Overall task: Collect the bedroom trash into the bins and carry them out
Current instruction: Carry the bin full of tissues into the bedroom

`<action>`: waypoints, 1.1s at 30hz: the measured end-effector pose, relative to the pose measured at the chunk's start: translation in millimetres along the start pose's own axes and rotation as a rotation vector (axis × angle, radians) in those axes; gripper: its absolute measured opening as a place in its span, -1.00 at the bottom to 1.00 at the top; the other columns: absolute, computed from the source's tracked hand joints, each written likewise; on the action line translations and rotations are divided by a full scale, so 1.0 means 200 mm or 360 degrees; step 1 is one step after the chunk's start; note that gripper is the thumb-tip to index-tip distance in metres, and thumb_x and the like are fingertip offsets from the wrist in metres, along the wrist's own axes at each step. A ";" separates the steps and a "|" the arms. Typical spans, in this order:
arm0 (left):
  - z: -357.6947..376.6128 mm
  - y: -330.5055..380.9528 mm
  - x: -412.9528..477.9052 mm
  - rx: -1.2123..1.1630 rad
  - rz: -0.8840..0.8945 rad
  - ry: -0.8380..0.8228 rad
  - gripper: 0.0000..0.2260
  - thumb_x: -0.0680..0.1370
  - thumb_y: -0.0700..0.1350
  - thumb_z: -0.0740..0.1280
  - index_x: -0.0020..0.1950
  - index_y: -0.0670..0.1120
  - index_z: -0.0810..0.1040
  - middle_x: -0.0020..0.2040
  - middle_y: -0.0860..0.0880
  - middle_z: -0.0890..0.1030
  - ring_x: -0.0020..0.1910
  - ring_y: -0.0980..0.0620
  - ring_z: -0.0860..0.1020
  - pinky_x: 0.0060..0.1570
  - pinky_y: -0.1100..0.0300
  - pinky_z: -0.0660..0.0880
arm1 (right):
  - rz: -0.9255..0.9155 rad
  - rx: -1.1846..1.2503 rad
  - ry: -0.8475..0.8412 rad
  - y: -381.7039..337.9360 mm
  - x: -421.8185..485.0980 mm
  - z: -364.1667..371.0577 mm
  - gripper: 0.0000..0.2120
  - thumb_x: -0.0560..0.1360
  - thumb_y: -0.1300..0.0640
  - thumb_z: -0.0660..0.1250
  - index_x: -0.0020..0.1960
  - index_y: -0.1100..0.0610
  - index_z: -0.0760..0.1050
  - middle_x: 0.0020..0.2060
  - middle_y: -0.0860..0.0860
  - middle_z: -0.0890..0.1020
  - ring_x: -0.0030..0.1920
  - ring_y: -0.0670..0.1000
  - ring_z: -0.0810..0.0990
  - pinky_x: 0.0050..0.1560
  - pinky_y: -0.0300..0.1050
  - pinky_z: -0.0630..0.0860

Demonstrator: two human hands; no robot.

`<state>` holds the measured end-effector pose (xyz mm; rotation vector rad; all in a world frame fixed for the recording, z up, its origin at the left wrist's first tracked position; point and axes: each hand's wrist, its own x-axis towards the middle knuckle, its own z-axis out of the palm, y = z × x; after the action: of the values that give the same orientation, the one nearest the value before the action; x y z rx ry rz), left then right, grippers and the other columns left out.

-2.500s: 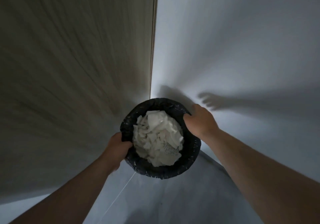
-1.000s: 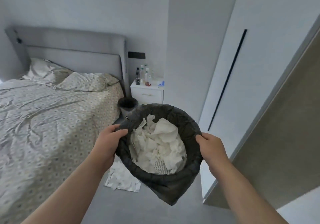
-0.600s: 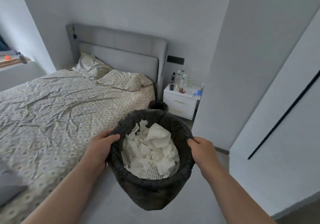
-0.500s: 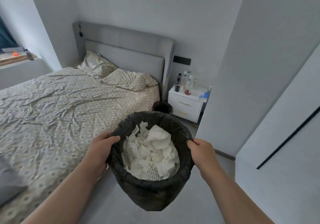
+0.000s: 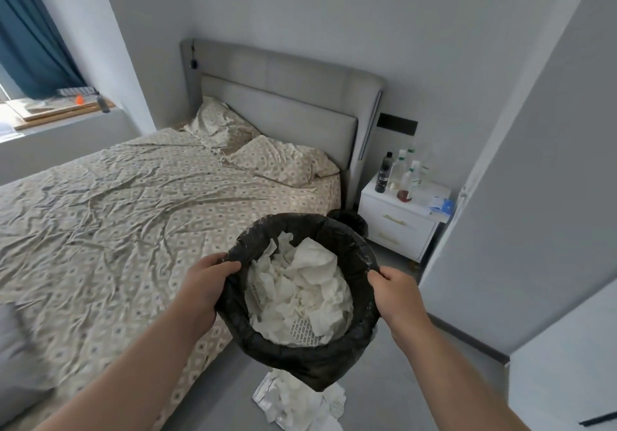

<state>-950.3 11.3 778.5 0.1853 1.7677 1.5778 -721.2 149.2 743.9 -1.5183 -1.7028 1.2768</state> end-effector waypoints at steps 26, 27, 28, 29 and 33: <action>0.33 -0.47 1.27 0.0775 -0.0119 -0.0996 -0.84 0.48 -0.26 0.34 -0.12 -0.04 0.68 -0.08 -0.15 0.70 -0.05 -0.13 0.66 0.04 -0.02 0.58 | 0.0806 0.0062 0.0743 0.61 0.28 0.61 -0.76 0.50 0.15 0.18 -0.32 0.21 0.38 -0.42 0.07 0.43 -0.36 0.05 0.41 -0.33 -0.10 0.28; 0.39 -0.57 1.26 0.0804 -0.0124 -0.1026 -0.84 0.47 -0.25 0.34 -0.12 -0.04 0.68 -0.08 -0.14 0.70 -0.04 -0.13 0.66 0.06 -0.04 0.58 | 0.0839 0.0076 0.0762 0.71 0.27 0.59 -0.75 0.51 0.15 0.17 -0.29 0.25 0.40 -0.41 0.07 0.45 -0.36 0.05 0.43 -0.34 -0.12 0.30; 0.44 -0.67 1.25 0.0837 -0.0140 -0.1052 -0.84 0.47 -0.25 0.34 -0.10 -0.03 0.68 -0.08 -0.14 0.70 -0.04 -0.13 0.66 0.06 -0.05 0.58 | 0.0870 0.0081 0.0778 0.82 0.26 0.57 -0.75 0.51 0.16 0.17 -0.29 0.25 0.40 -0.41 0.07 0.44 -0.37 0.04 0.42 -0.36 -0.14 0.30; 0.50 -0.78 1.25 0.0864 -0.0155 -0.1092 -0.83 0.47 -0.25 0.34 -0.08 -0.02 0.68 -0.07 -0.13 0.70 -0.04 -0.13 0.65 0.04 -0.05 0.58 | 0.0898 0.0083 0.0801 0.93 0.25 0.55 -0.75 0.52 0.17 0.17 -0.31 0.23 0.37 -0.42 0.07 0.42 -0.39 0.03 0.40 -0.38 -0.15 0.28; 0.71 -1.27 1.21 0.0983 -0.0295 -0.1251 -0.64 0.46 -0.34 0.23 -0.06 0.12 0.62 -0.07 -0.06 0.68 -0.06 -0.07 0.63 -0.17 0.12 0.54 | 0.1021 0.0088 0.0873 1.44 0.20 0.48 -0.74 0.55 0.15 0.15 -0.23 0.27 0.42 -0.35 0.17 0.45 -0.34 0.04 0.44 -0.46 -0.21 0.32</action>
<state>-944.9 200.5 451.7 0.7915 1.4975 0.6297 -680.7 136.2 440.8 -2.2214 -0.8526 1.0186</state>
